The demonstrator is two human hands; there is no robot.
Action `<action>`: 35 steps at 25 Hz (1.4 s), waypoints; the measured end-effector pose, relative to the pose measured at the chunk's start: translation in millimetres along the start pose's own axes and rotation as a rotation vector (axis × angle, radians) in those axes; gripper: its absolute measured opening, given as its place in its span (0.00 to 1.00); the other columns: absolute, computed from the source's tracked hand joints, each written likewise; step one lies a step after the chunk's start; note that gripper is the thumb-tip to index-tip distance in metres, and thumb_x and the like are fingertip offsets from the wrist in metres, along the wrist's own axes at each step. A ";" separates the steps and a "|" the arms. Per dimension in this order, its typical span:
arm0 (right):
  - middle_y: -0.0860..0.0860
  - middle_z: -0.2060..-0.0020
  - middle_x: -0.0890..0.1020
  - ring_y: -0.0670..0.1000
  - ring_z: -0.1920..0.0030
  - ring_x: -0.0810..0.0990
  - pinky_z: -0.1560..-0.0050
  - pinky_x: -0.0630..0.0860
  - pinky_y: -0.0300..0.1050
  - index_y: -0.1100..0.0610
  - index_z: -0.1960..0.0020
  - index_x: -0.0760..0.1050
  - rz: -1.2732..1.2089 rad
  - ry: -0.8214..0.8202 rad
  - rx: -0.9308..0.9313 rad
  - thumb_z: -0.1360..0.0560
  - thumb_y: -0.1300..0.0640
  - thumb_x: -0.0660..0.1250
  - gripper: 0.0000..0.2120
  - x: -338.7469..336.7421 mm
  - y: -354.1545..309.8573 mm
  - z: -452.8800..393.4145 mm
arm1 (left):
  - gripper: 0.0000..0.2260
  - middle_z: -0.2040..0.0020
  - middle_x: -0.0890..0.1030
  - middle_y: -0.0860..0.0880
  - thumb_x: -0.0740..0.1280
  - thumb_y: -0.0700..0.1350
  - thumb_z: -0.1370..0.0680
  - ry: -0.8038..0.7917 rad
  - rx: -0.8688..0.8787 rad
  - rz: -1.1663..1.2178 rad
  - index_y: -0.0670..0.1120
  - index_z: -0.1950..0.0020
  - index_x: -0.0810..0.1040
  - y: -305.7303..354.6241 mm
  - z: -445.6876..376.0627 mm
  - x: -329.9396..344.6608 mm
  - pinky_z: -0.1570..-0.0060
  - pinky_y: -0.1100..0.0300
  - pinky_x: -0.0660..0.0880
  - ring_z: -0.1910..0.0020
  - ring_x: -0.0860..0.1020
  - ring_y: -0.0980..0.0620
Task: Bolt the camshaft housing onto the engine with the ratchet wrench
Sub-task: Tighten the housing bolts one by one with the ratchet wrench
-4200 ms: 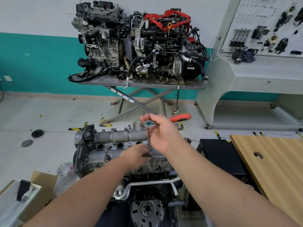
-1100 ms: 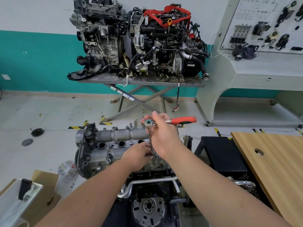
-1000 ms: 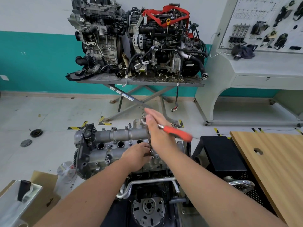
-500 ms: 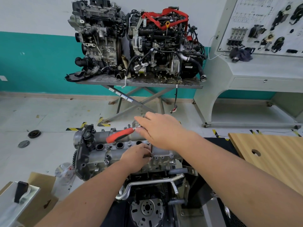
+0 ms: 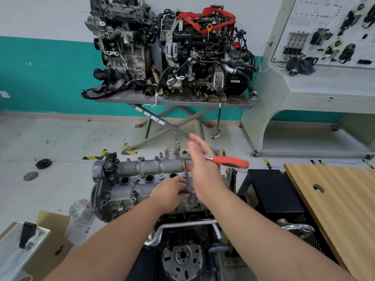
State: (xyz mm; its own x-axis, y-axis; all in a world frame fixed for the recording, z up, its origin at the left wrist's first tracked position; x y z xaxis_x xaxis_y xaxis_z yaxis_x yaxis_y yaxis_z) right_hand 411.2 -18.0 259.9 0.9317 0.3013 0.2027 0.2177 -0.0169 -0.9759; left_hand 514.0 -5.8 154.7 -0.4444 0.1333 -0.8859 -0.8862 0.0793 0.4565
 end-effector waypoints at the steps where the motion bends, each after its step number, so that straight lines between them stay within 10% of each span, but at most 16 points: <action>1: 0.41 0.36 0.76 0.41 0.34 0.73 0.36 0.72 0.41 0.34 0.41 0.77 0.263 -0.061 -0.196 0.20 0.47 0.64 0.11 -1.7 -2.4 3.0 | 0.09 0.41 0.77 0.56 0.66 0.48 0.20 0.018 -0.004 0.007 0.47 0.45 0.83 -0.1 0.0 0.5 0.41 0.50 0.73 0.41 0.76 0.50; 5: 0.56 0.37 0.80 0.60 0.37 0.76 0.41 0.76 0.56 0.60 0.43 0.83 0.995 -0.084 -0.851 0.27 0.71 0.65 0.17 3.2 -15.8 -0.1 | 0.10 0.49 0.81 0.52 0.66 0.46 0.21 0.059 -0.016 0.088 0.45 0.42 0.77 -0.2 1.5 2.7 0.45 0.51 0.76 0.47 0.79 0.50; 12: 0.51 0.50 0.77 0.54 0.54 0.75 0.57 0.65 0.48 0.53 0.33 0.72 1.561 -0.323 -0.729 0.21 0.44 0.47 0.25 8.5 -39.1 -5.3 | 0.11 0.40 0.75 0.56 0.65 0.50 0.19 -0.011 -0.057 -0.006 0.50 0.41 0.82 -4.1 -2.5 4.3 0.41 0.50 0.73 0.41 0.76 0.49; 16: 0.48 0.59 0.74 0.51 0.62 0.72 0.65 0.63 0.46 0.53 0.48 0.73 1.670 -0.463 -0.506 0.16 0.45 0.47 0.19 17.5 -50.0 -22.1 | 0.10 0.38 0.73 0.59 0.66 0.51 0.20 -0.002 -0.057 0.013 0.51 0.43 0.83 -6.2 -2.7 6.5 0.39 0.52 0.71 0.41 0.74 0.52; 18: 0.52 0.64 0.80 0.49 0.66 0.77 0.68 0.69 0.46 0.57 0.56 0.73 1.345 -0.429 -0.153 0.17 0.51 0.54 0.15 14.7 -47.5 -29.2 | 0.09 0.38 0.73 0.60 0.67 0.51 0.20 0.016 -0.046 0.029 0.51 0.44 0.84 -7.0 -2.5 6.8 0.40 0.53 0.71 0.41 0.75 0.53; 21: 0.60 0.60 0.84 0.52 0.59 0.83 0.57 0.78 0.48 0.64 0.55 0.75 0.234 -0.258 0.364 0.19 0.61 0.60 0.09 12.0 -25.3 -17.0 | 0.09 0.36 0.73 0.60 0.67 0.50 0.21 0.026 -0.042 0.034 0.52 0.43 0.84 -6.8 -2.0 6.5 0.41 0.54 0.71 0.40 0.74 0.53; 25: 0.58 0.61 0.78 0.53 0.55 0.76 0.53 0.76 0.51 0.56 0.57 0.70 -0.443 0.017 0.306 0.19 0.58 0.64 0.09 0.7 0.1 -10.6 | 0.10 0.34 0.74 0.57 0.67 0.48 0.21 0.036 -0.017 0.026 0.48 0.42 0.84 -6.0 -2.5 5.4 0.41 0.53 0.72 0.38 0.74 0.51; 28: 0.48 0.43 0.79 0.45 0.43 0.78 0.39 0.76 0.51 0.40 0.47 0.79 0.248 -0.011 -0.151 0.19 0.47 0.63 0.07 -8.8 -0.4 -5.0 | 0.10 0.37 0.75 0.56 0.67 0.48 0.21 0.039 -0.009 0.011 0.47 0.43 0.84 -6.5 -2.6 6.0 0.42 0.52 0.73 0.40 0.75 0.51; 31: 0.53 0.40 0.81 0.55 0.39 0.78 0.42 0.76 0.51 0.54 0.43 0.83 0.922 -0.083 -0.816 0.24 0.64 0.68 0.13 -2.3 -16.8 -2.2 | 0.13 0.39 0.77 0.54 0.68 0.45 0.22 0.039 -0.016 0.082 0.45 0.38 0.80 -6.1 -2.9 7.4 0.42 0.50 0.75 0.42 0.77 0.51; 35: 0.53 0.53 0.77 0.57 0.53 0.76 0.55 0.68 0.49 0.57 0.44 0.77 1.551 -0.246 -0.782 0.23 0.59 0.60 0.11 13.2 -32.1 -10.9 | 0.10 0.40 0.75 0.57 0.66 0.49 0.20 0.021 -0.047 0.019 0.50 0.41 0.82 -5.8 -3.9 6.7 0.43 0.56 0.73 0.42 0.75 0.52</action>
State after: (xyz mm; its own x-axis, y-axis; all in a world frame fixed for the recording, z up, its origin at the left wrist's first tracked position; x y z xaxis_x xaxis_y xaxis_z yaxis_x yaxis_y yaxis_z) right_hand 419.7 -23.8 294.9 0.3493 -0.3134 -0.8831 -0.6056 -0.7946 0.0424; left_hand 515.6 -9.2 145.8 -0.4636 0.1132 -0.8788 -0.8825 0.0301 0.4694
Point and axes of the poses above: each hand's wrist, its own z-axis away from the middle knuckle, its own x-axis out of the palm, y = z × x, the point moved 4 cm from there along -z, towards the middle knuckle
